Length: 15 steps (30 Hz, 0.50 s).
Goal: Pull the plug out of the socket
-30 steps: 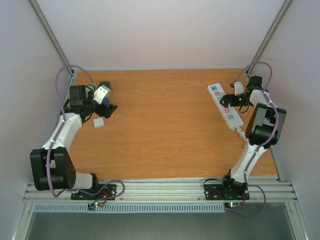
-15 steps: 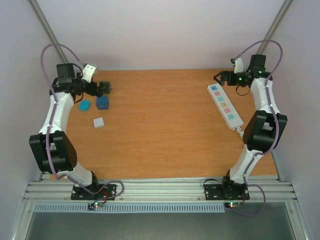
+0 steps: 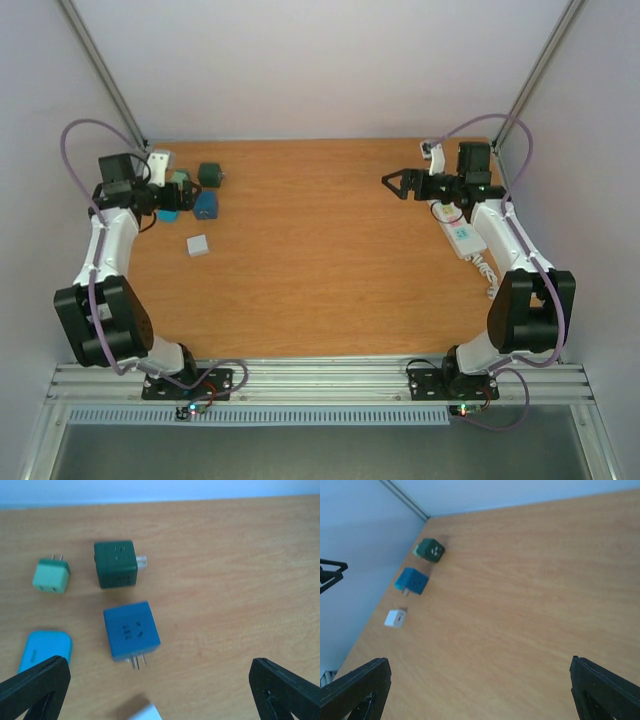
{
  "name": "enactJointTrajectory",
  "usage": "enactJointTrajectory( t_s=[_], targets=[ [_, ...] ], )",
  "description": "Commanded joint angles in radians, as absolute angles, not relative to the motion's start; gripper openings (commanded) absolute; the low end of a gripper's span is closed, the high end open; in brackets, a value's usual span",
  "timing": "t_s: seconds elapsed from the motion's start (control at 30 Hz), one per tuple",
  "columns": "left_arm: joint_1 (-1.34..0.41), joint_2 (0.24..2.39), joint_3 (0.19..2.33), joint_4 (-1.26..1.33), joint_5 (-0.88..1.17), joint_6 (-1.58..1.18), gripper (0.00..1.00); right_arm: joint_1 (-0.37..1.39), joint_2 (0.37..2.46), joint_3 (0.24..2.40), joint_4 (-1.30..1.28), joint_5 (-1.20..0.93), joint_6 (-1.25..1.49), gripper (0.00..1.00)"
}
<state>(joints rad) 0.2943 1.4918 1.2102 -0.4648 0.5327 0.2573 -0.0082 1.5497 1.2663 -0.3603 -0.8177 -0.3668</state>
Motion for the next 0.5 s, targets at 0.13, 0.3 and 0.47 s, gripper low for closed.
enactJointTrajectory(
  t_s=[0.13,0.3,0.47],
  targets=[
    [0.292,1.372,1.003,-0.35,0.519,0.221,1.0,-0.003,1.447,1.054,-0.274,-0.807,-0.37,0.99],
    [0.29,1.364,0.964,-0.332,0.532,0.197,1.0,-0.005,1.425,1.018,-0.251,-0.799,-0.369,0.98],
    [0.29,1.362,0.962,-0.326,0.529,0.18,1.0,-0.005,1.412,1.018,-0.241,-0.806,-0.356,0.98]
  ],
)
